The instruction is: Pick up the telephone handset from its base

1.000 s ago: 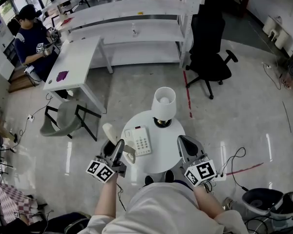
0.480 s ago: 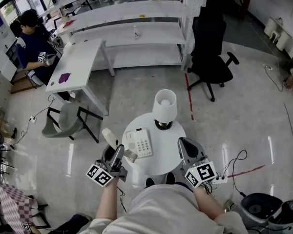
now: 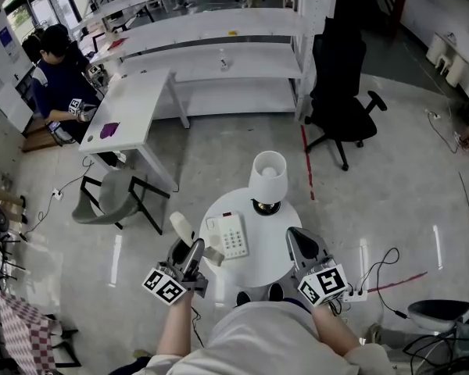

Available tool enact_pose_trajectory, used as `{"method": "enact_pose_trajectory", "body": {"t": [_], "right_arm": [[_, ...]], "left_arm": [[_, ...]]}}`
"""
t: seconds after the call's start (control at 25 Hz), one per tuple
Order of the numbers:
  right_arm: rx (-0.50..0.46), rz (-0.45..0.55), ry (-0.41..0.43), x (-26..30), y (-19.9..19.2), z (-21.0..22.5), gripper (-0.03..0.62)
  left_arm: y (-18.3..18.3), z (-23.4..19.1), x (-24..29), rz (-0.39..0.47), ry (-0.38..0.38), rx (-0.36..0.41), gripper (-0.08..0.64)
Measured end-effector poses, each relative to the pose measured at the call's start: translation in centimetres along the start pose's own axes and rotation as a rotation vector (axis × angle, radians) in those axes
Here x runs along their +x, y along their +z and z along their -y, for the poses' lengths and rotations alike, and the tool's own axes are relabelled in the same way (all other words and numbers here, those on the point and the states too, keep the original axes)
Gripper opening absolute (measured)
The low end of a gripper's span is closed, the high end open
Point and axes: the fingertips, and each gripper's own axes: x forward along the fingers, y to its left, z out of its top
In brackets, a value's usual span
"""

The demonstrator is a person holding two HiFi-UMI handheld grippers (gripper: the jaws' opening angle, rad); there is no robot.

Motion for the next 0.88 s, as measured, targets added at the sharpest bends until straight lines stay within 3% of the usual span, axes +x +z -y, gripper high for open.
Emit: {"method": "enact_pose_trajectory", "body": {"t": [0.88], "right_arm": [[0.016,0.008,0.021,1.1,0.1,0.4,0.007]], "left_arm": [[0.0,-0.4,0.1,0.011,0.005,-0.012,0.225]]}}
